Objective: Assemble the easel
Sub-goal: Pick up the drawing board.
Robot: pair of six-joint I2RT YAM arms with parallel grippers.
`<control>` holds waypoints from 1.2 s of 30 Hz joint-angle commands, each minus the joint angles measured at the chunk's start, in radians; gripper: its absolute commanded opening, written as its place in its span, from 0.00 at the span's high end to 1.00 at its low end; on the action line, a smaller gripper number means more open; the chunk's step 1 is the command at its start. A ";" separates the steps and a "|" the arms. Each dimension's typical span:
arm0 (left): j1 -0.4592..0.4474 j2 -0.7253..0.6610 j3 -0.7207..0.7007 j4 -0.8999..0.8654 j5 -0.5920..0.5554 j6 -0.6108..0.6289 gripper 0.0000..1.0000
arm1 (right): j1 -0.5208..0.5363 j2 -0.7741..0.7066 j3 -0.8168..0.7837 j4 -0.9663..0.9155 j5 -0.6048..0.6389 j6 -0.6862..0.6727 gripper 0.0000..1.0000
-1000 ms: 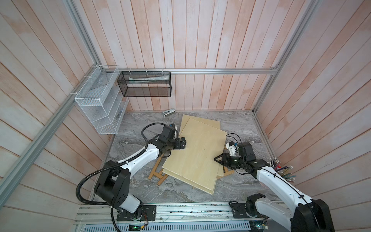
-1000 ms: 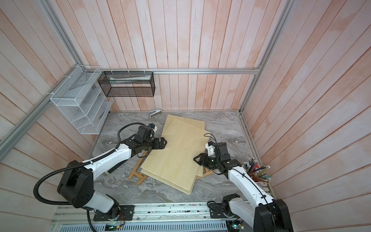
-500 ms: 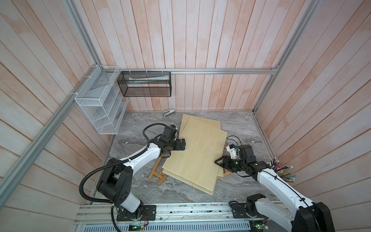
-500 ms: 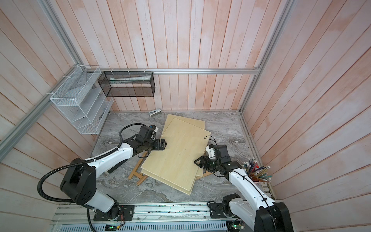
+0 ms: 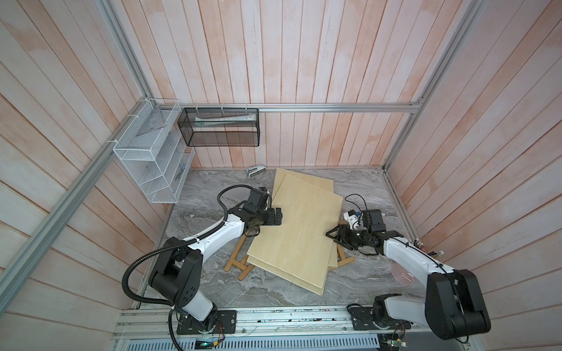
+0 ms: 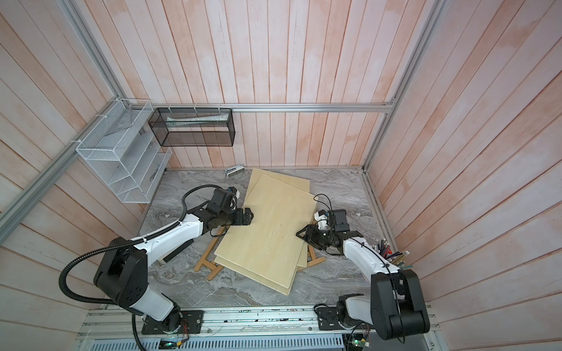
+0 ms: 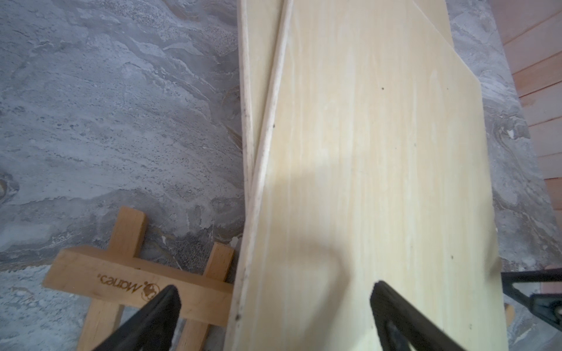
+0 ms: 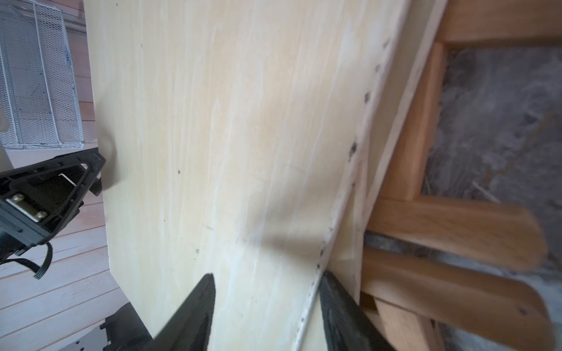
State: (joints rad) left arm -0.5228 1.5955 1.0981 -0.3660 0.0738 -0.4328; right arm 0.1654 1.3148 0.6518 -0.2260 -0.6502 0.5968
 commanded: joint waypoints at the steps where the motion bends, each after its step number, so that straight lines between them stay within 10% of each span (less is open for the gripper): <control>1: 0.024 0.011 0.015 0.025 0.037 -0.046 0.00 | 0.004 0.092 0.044 0.006 0.062 -0.071 0.42; 36: 0.193 -0.191 -0.087 -0.056 0.322 -0.120 0.05 | 0.262 0.422 0.408 0.102 0.138 -0.211 0.43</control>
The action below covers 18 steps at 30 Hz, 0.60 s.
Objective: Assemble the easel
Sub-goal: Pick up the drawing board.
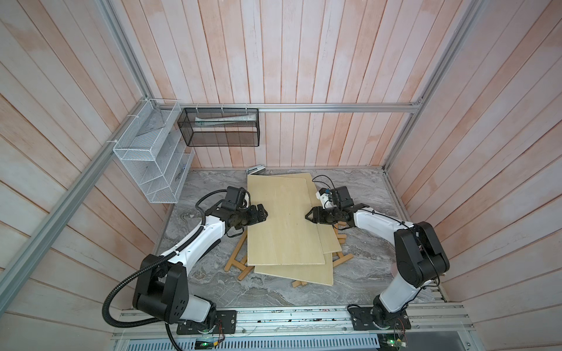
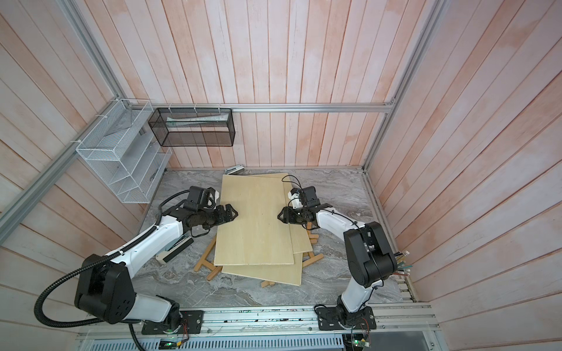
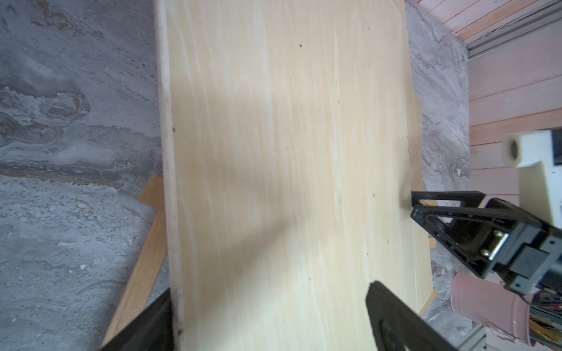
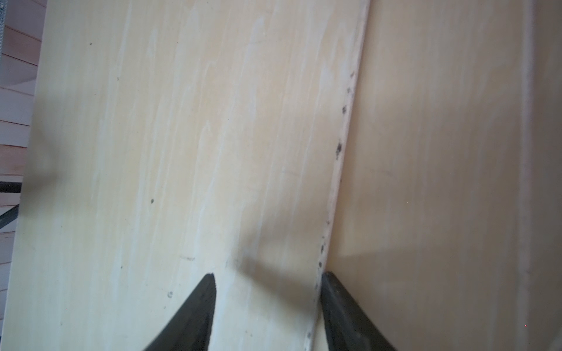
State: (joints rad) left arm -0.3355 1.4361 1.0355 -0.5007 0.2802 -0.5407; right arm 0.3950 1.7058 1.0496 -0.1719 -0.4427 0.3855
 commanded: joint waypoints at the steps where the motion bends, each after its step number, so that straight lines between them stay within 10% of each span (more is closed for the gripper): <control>1: 0.014 -0.036 -0.038 0.095 0.130 -0.017 0.05 | 0.036 0.036 0.006 0.059 -0.072 0.007 0.43; 12: 0.039 -0.131 -0.160 0.386 0.370 -0.019 0.38 | 0.098 0.093 0.036 0.061 -0.072 -0.019 0.43; 18: 0.040 -0.168 -0.201 0.537 0.461 -0.043 0.40 | 0.100 0.109 0.032 0.086 -0.094 -0.025 0.43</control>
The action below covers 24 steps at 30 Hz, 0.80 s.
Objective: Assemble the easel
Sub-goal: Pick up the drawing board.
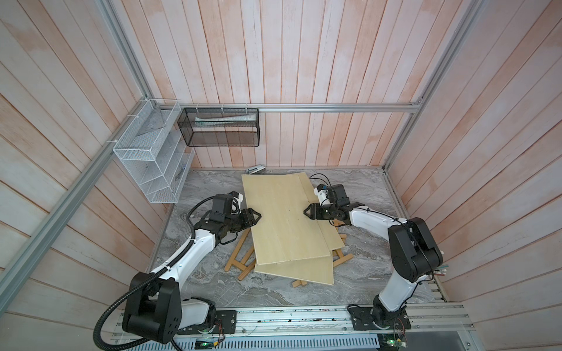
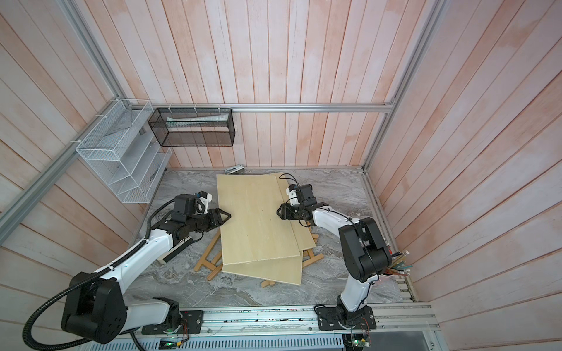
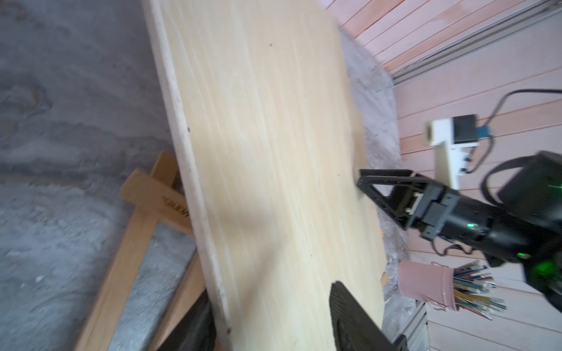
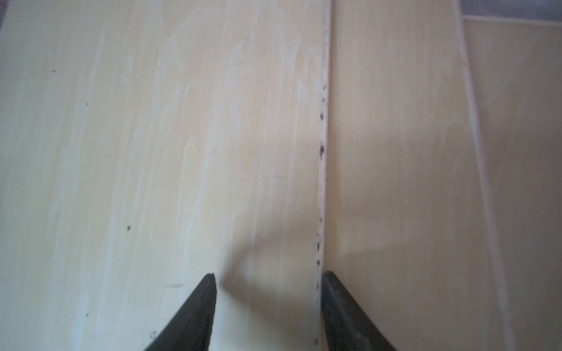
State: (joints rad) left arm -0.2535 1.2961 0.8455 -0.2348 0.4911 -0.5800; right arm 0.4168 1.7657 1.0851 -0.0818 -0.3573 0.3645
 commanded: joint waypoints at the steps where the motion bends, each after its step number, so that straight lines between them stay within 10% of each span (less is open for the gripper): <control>1: -0.043 -0.032 -0.023 0.317 0.266 -0.022 0.40 | 0.080 0.051 -0.005 0.001 -0.183 -0.007 0.44; 6: -0.043 -0.031 -0.051 0.447 0.304 -0.096 0.41 | 0.093 0.060 0.001 0.007 -0.187 -0.015 0.44; 24: -0.042 -0.021 0.088 0.079 0.091 -0.094 0.70 | 0.116 -0.023 -0.037 0.042 -0.110 -0.022 0.44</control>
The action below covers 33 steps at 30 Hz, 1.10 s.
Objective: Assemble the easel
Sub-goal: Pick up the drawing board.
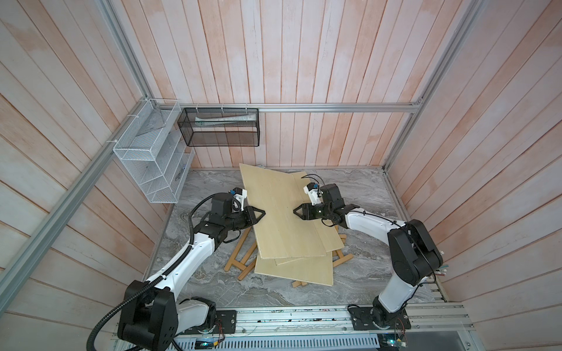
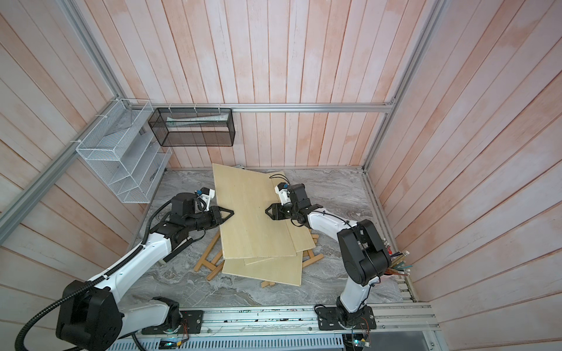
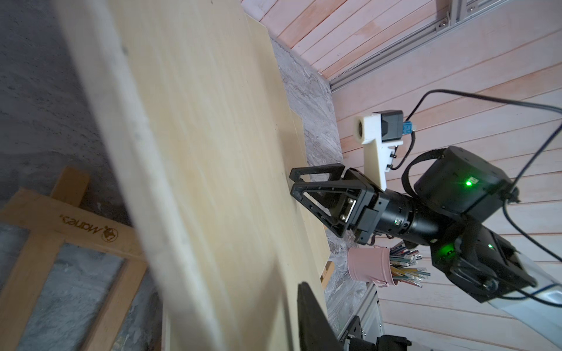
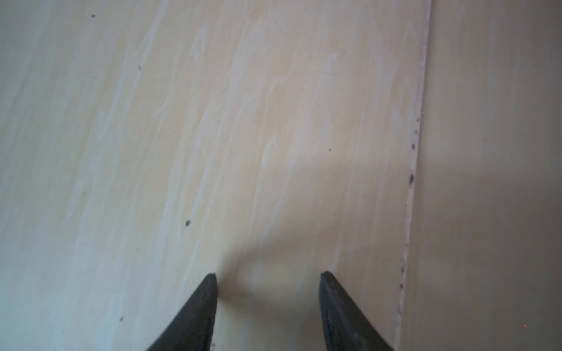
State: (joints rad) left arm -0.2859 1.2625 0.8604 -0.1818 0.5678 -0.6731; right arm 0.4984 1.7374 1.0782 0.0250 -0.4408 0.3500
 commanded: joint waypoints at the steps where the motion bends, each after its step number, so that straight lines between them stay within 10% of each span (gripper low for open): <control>1: -0.010 0.017 0.079 0.024 0.017 -0.010 0.69 | 0.038 0.006 -0.029 -0.065 -0.021 -0.013 0.45; 11: -0.010 0.015 0.142 -0.038 -0.044 -0.023 0.43 | 0.047 0.001 -0.025 -0.073 -0.006 -0.030 0.45; 33: 0.008 0.042 0.173 -0.013 -0.066 -0.047 0.88 | 0.046 -0.110 -0.043 -0.088 0.048 -0.052 0.45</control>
State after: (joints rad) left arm -0.2749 1.3056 0.9993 -0.2989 0.4927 -0.7708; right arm 0.5346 1.6596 1.0557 -0.0193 -0.4156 0.3172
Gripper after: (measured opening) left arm 0.144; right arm 0.548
